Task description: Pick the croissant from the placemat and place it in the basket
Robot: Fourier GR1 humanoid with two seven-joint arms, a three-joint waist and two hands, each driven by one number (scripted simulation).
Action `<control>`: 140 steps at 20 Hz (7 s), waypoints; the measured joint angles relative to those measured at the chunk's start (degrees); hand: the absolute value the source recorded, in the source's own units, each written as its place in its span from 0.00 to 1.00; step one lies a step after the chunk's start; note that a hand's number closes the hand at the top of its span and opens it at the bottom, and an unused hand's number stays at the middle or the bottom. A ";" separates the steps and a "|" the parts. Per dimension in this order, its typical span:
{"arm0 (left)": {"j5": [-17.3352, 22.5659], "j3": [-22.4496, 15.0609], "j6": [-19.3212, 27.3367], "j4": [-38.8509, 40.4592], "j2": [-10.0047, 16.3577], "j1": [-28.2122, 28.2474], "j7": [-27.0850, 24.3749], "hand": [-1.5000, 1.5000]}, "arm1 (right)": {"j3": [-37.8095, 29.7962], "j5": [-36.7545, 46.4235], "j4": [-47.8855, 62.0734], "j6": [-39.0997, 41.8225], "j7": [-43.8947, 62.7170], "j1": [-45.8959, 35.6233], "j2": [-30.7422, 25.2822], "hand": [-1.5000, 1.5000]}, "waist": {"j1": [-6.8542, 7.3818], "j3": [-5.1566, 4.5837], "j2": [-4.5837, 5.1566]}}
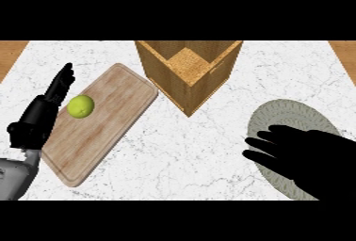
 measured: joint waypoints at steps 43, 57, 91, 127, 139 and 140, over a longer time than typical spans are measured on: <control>-9.50 11.32 -10.25 -2.78 -8.68 1.81 3.46 0.50 | 5.47 48.11 30.17 -11.27 -34.36 8.87 7.03 0.00 | -0.27 0.24 0.24; -13.43 14.13 -12.84 -3.49 -12.85 2.18 3.87 0.50 | 0.70 58.37 37.13 -14.54 -41.13 12.49 12.51 0.00 | -0.24 0.23 0.24; -17.31 20.43 -15.44 -4.99 -15.44 5.72 3.64 0.50 | -29.54 64.28 49.27 -27.98 -19.94 16.70 32.14 1.00 | -5.13 -0.06 -1.05; -19.16 17.73 -17.17 -1.93 -18.04 0.72 2.16 0.50 | -39.01 53.33 48.80 -40.35 30.89 -47.44 52.43 1.00 | 1.12 0.13 0.50; -18.65 18.63 -18.09 -2.31 -17.81 -0.09 3.22 0.50 | -42.57 49.51 75.86 -45.75 33.29 -57.99 52.88 1.00 | 1.51 0.14 0.65; -18.65 18.65 -18.03 -2.66 -17.83 -0.26 3.80 0.50 | -42.34 50.01 77.64 -45.58 33.58 -58.37 52.86 1.00 | 1.48 0.14 0.63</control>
